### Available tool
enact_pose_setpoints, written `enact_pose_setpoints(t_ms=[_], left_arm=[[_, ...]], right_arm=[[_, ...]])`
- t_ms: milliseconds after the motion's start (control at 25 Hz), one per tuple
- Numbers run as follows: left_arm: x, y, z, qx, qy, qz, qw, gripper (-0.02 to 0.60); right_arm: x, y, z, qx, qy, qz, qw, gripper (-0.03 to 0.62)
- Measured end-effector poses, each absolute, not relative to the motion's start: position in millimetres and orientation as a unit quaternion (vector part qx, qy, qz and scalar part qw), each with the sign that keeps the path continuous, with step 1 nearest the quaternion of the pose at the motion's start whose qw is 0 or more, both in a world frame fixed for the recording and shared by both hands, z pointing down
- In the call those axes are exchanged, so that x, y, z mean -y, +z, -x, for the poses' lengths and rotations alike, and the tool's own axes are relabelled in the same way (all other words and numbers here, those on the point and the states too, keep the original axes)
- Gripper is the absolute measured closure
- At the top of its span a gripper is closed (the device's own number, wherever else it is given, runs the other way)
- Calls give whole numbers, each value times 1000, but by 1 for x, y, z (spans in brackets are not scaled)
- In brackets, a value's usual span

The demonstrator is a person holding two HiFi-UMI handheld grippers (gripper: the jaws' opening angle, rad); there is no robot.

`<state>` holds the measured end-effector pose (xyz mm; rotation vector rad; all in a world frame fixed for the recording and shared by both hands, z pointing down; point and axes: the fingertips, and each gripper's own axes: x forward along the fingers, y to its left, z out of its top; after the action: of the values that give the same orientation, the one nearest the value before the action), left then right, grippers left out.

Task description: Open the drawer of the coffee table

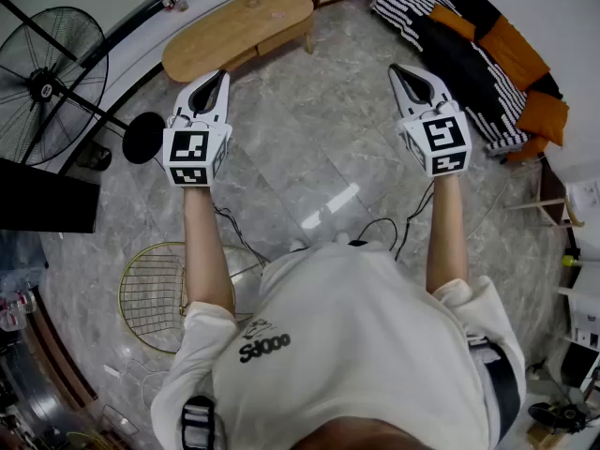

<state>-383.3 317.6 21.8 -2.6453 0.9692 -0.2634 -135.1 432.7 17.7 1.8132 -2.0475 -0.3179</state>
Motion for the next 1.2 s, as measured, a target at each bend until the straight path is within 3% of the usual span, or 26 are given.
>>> enact_pose_setpoints(t_ms=[640,1200], left_arm=[[-279,49,439,-323,-108,930,139,565],[-216,61,408,-341,-128,922,130,565]], right_arm=[[-406,41,168,702,-89,-681,189,588],[-325,46,124,711,-79,-676,176,588]])
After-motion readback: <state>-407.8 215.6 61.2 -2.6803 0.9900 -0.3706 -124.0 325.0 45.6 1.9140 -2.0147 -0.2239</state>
